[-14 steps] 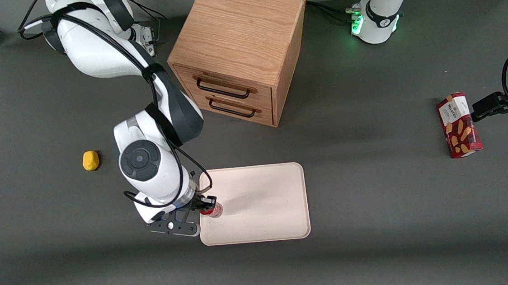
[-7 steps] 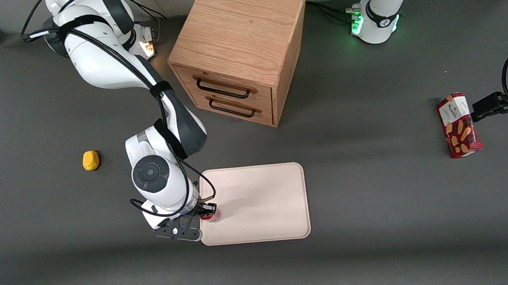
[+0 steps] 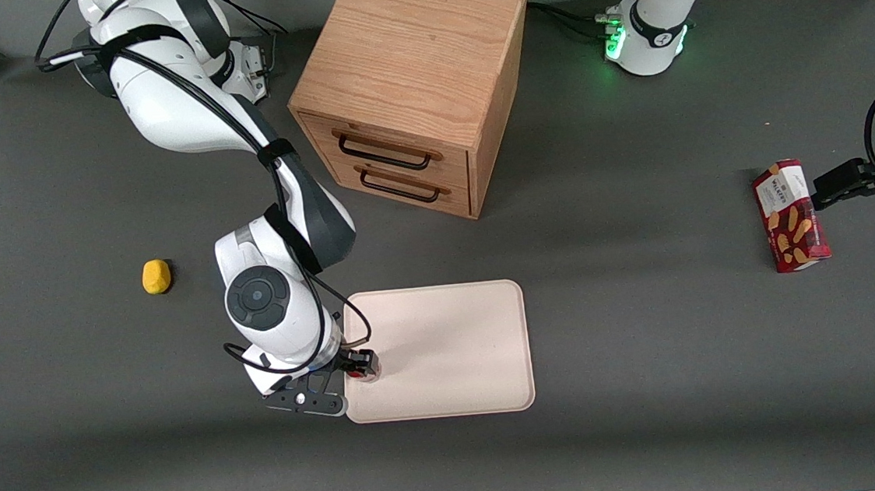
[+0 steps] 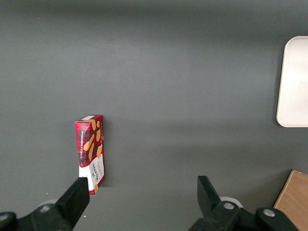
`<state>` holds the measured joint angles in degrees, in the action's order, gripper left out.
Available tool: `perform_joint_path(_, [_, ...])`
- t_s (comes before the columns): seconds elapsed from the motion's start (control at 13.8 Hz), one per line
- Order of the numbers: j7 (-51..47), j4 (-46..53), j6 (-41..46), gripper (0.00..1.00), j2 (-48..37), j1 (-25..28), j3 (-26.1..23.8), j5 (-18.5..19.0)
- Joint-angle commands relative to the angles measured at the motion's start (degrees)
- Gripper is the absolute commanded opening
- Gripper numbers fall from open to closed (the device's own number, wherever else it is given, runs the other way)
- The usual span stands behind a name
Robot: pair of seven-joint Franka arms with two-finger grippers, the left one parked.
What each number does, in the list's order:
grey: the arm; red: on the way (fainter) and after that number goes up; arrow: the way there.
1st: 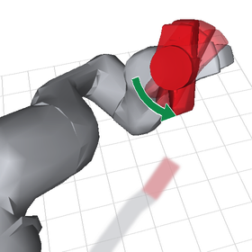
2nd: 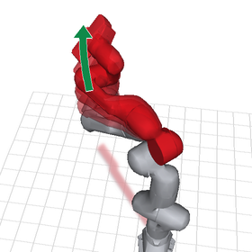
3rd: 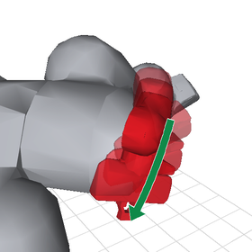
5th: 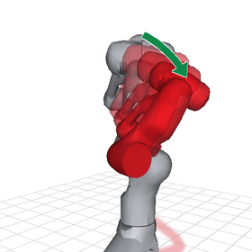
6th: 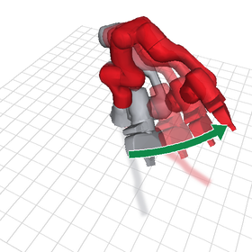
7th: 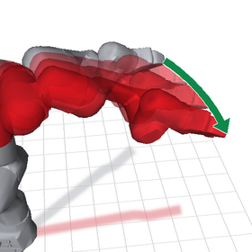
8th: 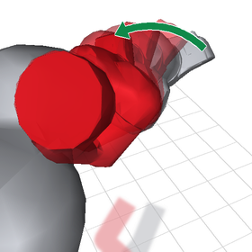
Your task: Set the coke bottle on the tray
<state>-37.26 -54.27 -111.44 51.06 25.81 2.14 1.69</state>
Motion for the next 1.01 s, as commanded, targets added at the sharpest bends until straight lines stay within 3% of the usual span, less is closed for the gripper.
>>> perform_joint_path(0.0, [0.3,-1.5,3.6,1.0,-4.6,-0.1,0.1,0.2])
perform_joint_path(0.51, [1.0,-1.5,29.7,1.0,-21.5,-2.3,-0.5,-1.0])
perform_joint_path(0.65, [4.4,-2.2,34.4,1.0,-25.3,-6.5,-2.7,-1.0])
perform_joint_path(0.94, [20.0,-15.8,35.7,1.0,-38.7,-15.6,-3.8,-1.0])
